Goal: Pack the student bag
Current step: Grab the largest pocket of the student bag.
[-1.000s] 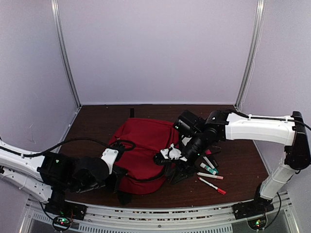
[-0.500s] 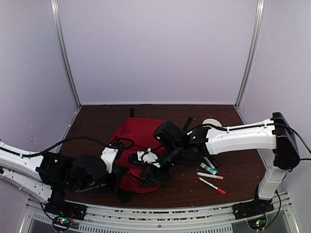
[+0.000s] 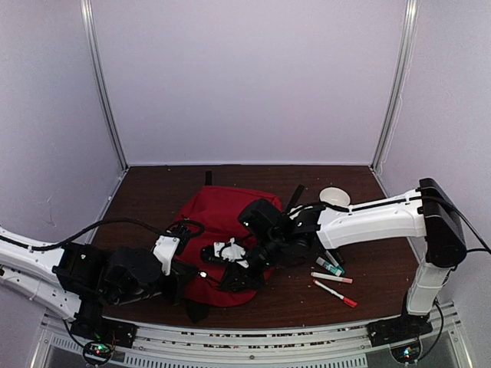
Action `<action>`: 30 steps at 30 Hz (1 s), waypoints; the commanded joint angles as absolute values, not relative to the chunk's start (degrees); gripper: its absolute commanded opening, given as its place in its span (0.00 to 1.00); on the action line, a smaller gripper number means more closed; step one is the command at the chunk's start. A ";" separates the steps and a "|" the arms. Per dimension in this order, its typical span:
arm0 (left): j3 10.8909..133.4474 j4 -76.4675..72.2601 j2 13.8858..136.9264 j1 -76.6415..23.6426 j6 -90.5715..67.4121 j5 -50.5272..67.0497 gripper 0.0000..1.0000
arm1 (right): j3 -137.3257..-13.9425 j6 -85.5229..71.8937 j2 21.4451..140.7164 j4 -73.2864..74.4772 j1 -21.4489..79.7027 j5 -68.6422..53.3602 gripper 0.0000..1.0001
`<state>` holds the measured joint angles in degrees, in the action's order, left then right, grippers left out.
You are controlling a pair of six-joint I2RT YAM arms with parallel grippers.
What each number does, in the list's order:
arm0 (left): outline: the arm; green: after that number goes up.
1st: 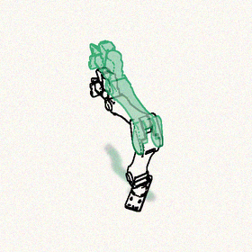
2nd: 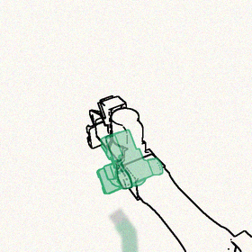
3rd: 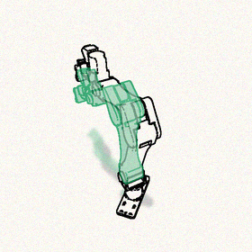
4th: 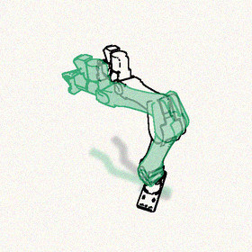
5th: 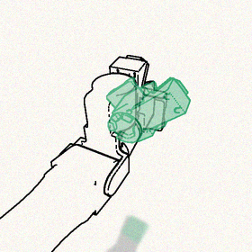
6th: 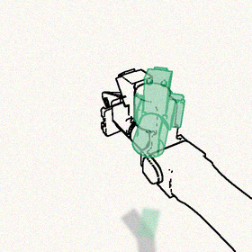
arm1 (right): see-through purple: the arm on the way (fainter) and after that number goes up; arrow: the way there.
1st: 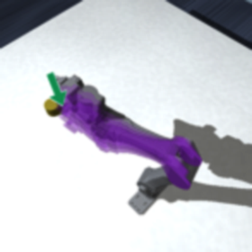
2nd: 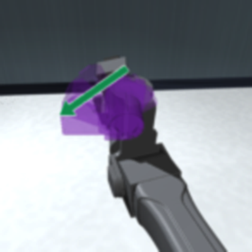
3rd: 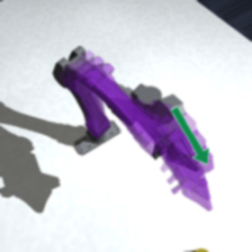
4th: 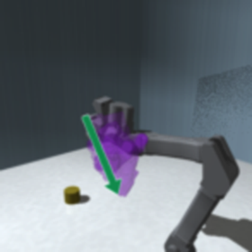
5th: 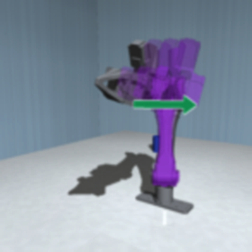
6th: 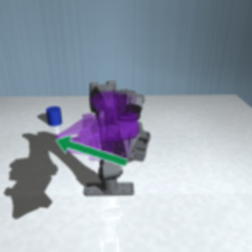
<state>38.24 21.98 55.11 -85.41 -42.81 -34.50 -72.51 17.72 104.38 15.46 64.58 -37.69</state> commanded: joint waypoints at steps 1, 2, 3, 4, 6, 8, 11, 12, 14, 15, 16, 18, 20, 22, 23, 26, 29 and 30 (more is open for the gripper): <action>36.45 25.66 59.99 -85.25 -45.85 -32.56 0.00 | -73.15 37.53 100.49 39.73 63.49 -40.87 0.00; 36.04 25.48 62.25 -85.25 -45.33 -30.55 0.00 | -73.66 41.81 100.33 45.01 63.39 -39.51 0.00; 35.95 24.71 64.84 -85.25 -44.41 -28.03 0.00 | -73.27 43.69 99.93 47.67 63.13 -37.60 0.00; 36.56 24.43 67.43 -85.30 -43.76 -26.14 0.00 | -72.27 44.87 99.59 49.39 62.28 -36.01 0.00; 38.19 29.16 72.27 -85.36 -46.11 -26.72 0.00 | -71.21 48.61 99.68 53.86 60.50 -34.41 0.00; 37.38 33.88 73.03 -85.51 -50.26 -30.43 0.00 | -69.55 52.47 99.10 56.74 59.42 -31.36 0.00; 33.13 36.49 68.78 -85.43 -56.74 -33.33 0.00 | -65.13 55.79 96.81 57.11 57.44 -27.69 0.00; 32.18 37.49 66.85 -85.43 -58.50 -33.79 0.00 | -64.25 56.36 96.54 57.05 56.68 -26.87 0.00; 30.94 39.65 63.45 -85.43 -61.62 -34.48 0.00 | -62.81 57.26 96.02 56.63 55.37 -24.85 0.00; 30.23 40.37 61.93 -85.43 -62.64 -34.64 0.00 | -62.17 57.49 95.73 56.20 54.78 -24.05 0.00; 29.60 41.03 60.60 -85.43 -63.45 -34.66 0.00 | -61.79 57.76 95.59 55.77 54.04 -23.63 0.00; 28.60 41.87 59.00 -85.42 -64.67 -34.57 0.00 | -61.61 57.76 95.56 55.35 52.59 -23.72 0.00; 28.39 42.86 58.67 -85.43 -65.48 -34.50 0.00 | -61.55 57.71 95.73 54.97 51.53 -23.25 0.00; 29.10 42.90 59.41 -85.43 -64.95 -34.47 0.00 | -61.31 57.52 95.39 54.56 51.02 -23.04 0.00; 29.82 42.67 60.19 -85.43 -64.36 -34.65 0.00 | -61.22 57.34 95.20 54.52 50.94 -22.95 0.00; 32.03 42.39 63.42 -85.43 -62.44 -34.76 0.00 | -60.25 56.60 94.35 53.42 50.89 -22.51 0.00; 34.76 35.80 64.93 -85.43 -55.10 -32.33 0.00 | -59.81 55.43 92.43 51.89 50.81 -23.70 0.00; 36.05 33.59 65.21 -85.43 -53.94 -32.69 0.00 | -59.66 54.93 91.34 51.04 50.80 -24.88 0.00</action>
